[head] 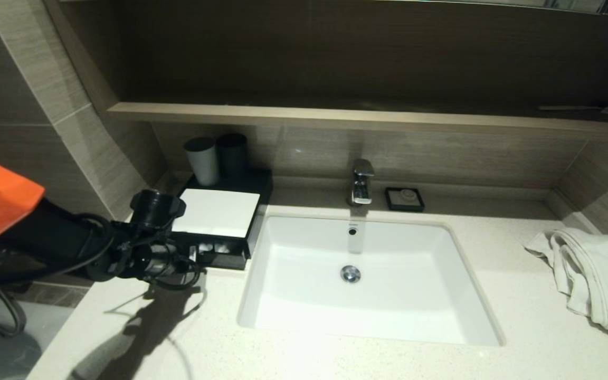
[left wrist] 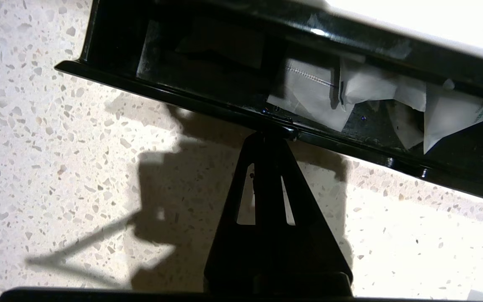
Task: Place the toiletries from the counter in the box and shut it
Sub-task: Close the drawer
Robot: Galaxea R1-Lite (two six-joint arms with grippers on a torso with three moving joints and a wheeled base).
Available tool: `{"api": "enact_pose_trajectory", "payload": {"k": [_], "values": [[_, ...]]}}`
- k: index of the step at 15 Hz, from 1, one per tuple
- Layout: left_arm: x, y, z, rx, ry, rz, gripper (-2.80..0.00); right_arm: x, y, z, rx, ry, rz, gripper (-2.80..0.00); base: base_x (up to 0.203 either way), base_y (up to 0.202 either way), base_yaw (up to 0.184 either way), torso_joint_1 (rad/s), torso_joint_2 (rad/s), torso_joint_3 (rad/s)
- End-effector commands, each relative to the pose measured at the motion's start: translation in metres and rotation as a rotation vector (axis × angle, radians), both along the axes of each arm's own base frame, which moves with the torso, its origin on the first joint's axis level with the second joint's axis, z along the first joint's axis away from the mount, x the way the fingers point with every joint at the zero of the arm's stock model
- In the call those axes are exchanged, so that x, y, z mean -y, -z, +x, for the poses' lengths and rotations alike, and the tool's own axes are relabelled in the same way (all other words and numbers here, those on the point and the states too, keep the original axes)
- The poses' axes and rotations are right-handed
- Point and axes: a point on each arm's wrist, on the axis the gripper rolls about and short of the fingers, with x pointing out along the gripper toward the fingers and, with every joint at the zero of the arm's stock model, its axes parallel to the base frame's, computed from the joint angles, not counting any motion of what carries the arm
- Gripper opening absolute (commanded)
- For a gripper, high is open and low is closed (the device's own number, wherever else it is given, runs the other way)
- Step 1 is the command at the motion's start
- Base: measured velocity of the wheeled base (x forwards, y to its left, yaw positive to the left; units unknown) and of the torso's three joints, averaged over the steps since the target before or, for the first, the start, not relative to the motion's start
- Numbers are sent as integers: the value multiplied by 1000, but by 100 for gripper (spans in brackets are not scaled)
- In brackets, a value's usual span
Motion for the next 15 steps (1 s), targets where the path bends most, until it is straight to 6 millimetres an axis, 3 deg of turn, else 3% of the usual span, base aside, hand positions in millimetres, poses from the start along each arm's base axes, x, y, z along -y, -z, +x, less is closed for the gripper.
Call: {"api": "enact_pose_trajectory", "payload": {"k": [1, 15], "values": [[0, 0, 3, 5, -4, 0, -280, 0, 0, 0, 0, 0, 0, -280, 0, 0, 0, 0, 0, 0], [1, -9, 18, 115, -9, -24, -280, 0, 0, 0, 0, 0, 0, -280, 0, 0, 0, 0, 0, 0]]}}
